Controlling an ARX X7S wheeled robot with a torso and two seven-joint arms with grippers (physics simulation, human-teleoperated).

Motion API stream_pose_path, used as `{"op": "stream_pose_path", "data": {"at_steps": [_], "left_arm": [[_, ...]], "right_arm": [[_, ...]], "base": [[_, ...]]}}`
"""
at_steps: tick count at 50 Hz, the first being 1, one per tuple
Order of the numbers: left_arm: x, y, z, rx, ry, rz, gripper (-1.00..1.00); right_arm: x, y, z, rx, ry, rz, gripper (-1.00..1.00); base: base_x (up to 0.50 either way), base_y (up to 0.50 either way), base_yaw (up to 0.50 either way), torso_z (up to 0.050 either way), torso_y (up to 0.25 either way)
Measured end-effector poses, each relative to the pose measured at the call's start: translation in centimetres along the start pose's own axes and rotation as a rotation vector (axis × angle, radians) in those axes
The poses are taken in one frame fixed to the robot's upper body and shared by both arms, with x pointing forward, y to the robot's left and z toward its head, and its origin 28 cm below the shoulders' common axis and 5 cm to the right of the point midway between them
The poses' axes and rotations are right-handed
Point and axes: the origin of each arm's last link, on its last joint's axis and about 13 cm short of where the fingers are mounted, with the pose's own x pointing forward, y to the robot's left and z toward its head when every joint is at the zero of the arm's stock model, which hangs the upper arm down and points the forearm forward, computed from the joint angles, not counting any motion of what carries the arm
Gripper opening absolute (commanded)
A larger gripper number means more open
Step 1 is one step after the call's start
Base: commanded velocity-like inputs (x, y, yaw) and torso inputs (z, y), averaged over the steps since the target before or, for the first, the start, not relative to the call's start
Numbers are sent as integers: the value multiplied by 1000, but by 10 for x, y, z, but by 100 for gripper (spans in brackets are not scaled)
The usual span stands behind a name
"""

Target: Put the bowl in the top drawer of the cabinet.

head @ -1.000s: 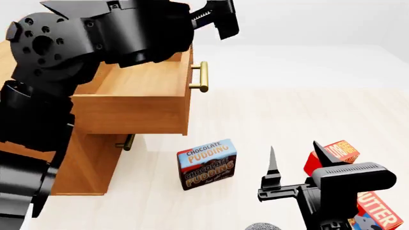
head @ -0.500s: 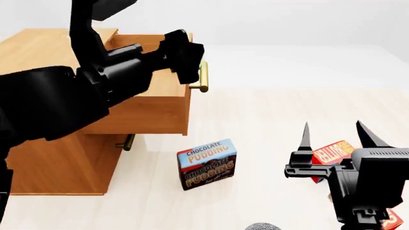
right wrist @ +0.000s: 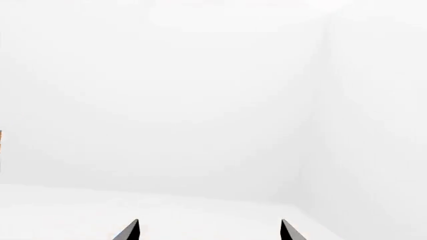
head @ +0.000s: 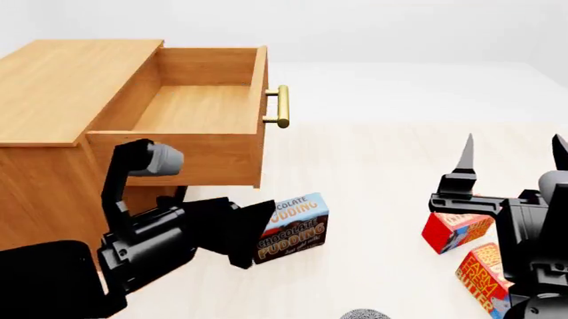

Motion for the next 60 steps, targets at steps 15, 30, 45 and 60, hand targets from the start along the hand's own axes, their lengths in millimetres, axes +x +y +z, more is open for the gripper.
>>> {"op": "stream_pose_path", "data": {"at_steps": [15,30,45,60], "left_arm": [[10,9,-42,-64,131,-9,100],[33,14,-71,-75,243,17,100],[47,7,-99,-18,374,-9,100],[62,0,-112,0,431,-13,100]], "right_arm": [[0,-2,1,3,-15,-19,100],[0,1,-7,18,-19,-9,100],[1,7,-11,20,-23,8,100],[3,12,-17,29,-20,21,100]], "base": [[0,0,0,0,0],[0,0,0,0,0],[0,0,0,0,0],[0,0,0,0,0]]}}
